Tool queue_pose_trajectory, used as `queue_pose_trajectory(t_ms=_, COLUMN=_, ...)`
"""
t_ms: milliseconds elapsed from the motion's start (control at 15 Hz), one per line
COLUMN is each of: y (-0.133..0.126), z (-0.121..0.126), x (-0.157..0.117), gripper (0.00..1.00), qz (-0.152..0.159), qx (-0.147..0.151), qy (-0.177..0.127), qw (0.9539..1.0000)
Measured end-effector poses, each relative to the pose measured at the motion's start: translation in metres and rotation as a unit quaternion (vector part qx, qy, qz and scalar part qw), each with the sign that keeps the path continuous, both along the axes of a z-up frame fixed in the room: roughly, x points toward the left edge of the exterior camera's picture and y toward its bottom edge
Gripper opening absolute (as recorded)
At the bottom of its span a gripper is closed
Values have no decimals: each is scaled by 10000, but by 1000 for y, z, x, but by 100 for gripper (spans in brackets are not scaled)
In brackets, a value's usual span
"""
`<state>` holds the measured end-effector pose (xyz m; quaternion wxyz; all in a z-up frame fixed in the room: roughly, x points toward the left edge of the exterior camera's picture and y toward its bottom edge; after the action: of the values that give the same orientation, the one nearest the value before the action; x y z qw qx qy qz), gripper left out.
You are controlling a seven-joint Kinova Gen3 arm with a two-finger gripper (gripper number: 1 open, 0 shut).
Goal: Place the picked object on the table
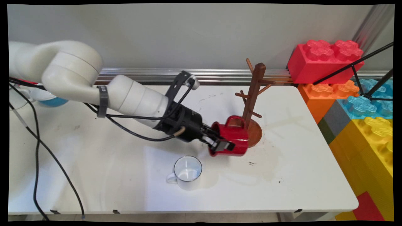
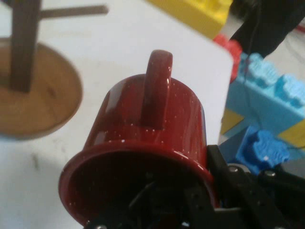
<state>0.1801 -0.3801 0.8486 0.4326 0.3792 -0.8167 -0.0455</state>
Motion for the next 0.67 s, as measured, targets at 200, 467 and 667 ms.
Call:
queue_pose_trajectory(t_ms=200, y=2, z=12, x=6, gripper=0, qz=-64, qx=40, qy=-244, qw=9997)
queue_pose_trajectory(t_ms=467, y=7, z=38, x=9, gripper=0, qz=-160, qx=82, qy=-455, qw=9988)
queue_pose_trajectory(t_ms=667, y=10, z=62, x=9, gripper=0, qz=-208, qx=6, qy=-550, qw=9983)
